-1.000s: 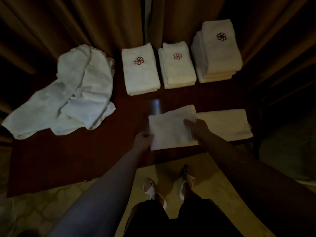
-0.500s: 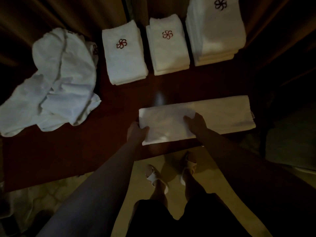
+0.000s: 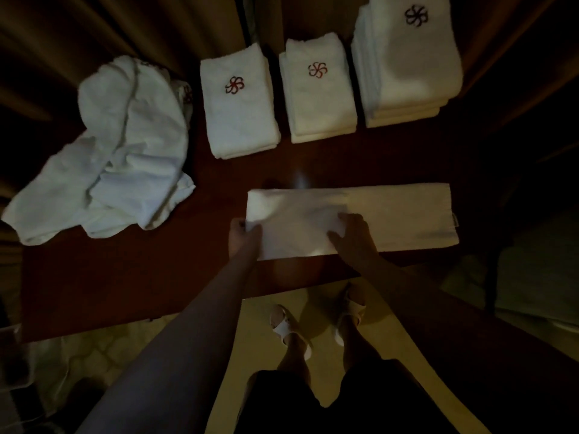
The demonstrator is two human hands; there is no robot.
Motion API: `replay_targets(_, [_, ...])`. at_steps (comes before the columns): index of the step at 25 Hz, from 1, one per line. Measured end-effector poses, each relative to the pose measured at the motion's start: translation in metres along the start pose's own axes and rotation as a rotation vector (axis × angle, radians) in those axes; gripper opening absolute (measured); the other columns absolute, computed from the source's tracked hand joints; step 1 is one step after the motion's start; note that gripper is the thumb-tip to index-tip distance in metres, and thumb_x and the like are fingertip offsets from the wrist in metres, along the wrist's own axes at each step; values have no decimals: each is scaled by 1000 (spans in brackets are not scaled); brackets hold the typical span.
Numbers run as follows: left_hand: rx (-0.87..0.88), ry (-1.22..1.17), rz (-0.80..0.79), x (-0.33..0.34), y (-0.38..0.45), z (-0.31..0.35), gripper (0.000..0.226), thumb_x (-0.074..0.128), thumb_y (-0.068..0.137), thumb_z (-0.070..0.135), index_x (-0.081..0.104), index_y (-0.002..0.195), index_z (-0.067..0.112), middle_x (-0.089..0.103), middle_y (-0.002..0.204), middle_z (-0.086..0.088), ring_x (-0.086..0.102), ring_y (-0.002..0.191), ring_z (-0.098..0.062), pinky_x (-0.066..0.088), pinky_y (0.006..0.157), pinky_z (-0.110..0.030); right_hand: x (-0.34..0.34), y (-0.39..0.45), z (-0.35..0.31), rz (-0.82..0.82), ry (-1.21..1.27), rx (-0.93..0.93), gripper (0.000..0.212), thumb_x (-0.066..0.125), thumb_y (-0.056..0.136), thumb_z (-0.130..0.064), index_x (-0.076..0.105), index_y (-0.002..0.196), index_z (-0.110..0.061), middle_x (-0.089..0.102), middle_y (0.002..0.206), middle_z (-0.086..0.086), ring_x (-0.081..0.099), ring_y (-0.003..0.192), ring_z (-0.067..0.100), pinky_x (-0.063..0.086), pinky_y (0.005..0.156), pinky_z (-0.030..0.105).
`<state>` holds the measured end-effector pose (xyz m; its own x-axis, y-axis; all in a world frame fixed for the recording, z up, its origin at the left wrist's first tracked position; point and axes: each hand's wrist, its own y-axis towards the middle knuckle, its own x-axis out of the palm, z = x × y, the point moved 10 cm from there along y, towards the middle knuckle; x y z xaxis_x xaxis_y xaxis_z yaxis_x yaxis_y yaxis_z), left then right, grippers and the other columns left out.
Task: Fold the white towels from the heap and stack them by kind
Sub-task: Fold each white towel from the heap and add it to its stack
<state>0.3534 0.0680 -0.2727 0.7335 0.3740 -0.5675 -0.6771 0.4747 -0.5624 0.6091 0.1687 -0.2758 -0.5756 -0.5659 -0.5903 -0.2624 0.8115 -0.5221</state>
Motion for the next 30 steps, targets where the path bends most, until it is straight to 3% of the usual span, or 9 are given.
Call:
replay_targets(3, [24,-134,5,-30,-3,7,34,64,89,22,54,118,6,58,106,-9,54,89,-18,44,71,-29,10,-2,-22,-108,108,35,57,55,96,-30,34,144,-9,32,147,13,33,135,28,31,110,37])
replay_targets(7, [60,-296,16,-71,-10,22,33,69,86,14,58,115,3,63,104,-11,58,81,-15,46,61,-21,-6,-15,-77,148,4,-9,30,57,94,-26,54,118,-8,49,122,16,50,112,31,41,89,37])
replay_targets(9, [80,-393,-27,-78,-21,35,32,69,85,8,59,114,2,65,101,-10,59,72,-8,46,53,-11,19,-21,-111,4,189,-23,22,57,94,-29,59,105,-10,60,110,17,59,101,33,47,83,39])
replay_targets(12, [114,-504,-154,-71,-42,54,32,70,86,12,61,115,5,68,102,-6,63,75,-7,49,54,-10,54,-34,-152,-216,582,104,37,53,95,-42,58,115,-11,62,115,15,61,103,33,52,90,49])
replay_targets(15, [56,-597,-303,-48,-62,65,28,56,96,35,65,108,11,71,94,-6,67,80,-16,53,61,-24,43,-39,-163,-195,639,127,64,54,85,-63,58,123,-12,65,112,7,63,101,25,52,89,40])
replay_targets(18, [39,-549,-433,-25,-71,81,41,40,101,43,62,115,11,70,96,-12,66,84,-24,51,66,-32,9,-40,-142,-76,606,128,55,64,86,-46,57,126,-9,64,117,12,62,102,28,50,86,37])
replay_targets(21, [114,-417,-428,-12,-75,94,35,41,102,36,62,108,9,67,89,-12,63,77,-21,50,65,-31,-26,-42,-121,38,648,132,43,67,87,-23,59,123,-3,64,115,14,61,96,27,47,79,33])
replay_targets(25, [73,-282,-382,12,-71,76,24,47,101,27,58,92,7,59,78,-5,56,67,-15,45,57,-26,-64,-36,-90,86,662,163,48,69,85,-30,57,126,-6,62,119,13,60,104,31,50,89,41])
replay_targets(30, [-51,-116,-372,58,-63,54,23,51,99,19,55,77,13,57,81,-9,52,66,-17,44,68,-31,-108,-15,-15,141,608,213,53,67,88,-30,52,132,-6,58,127,14,57,111,33,47,86,38])
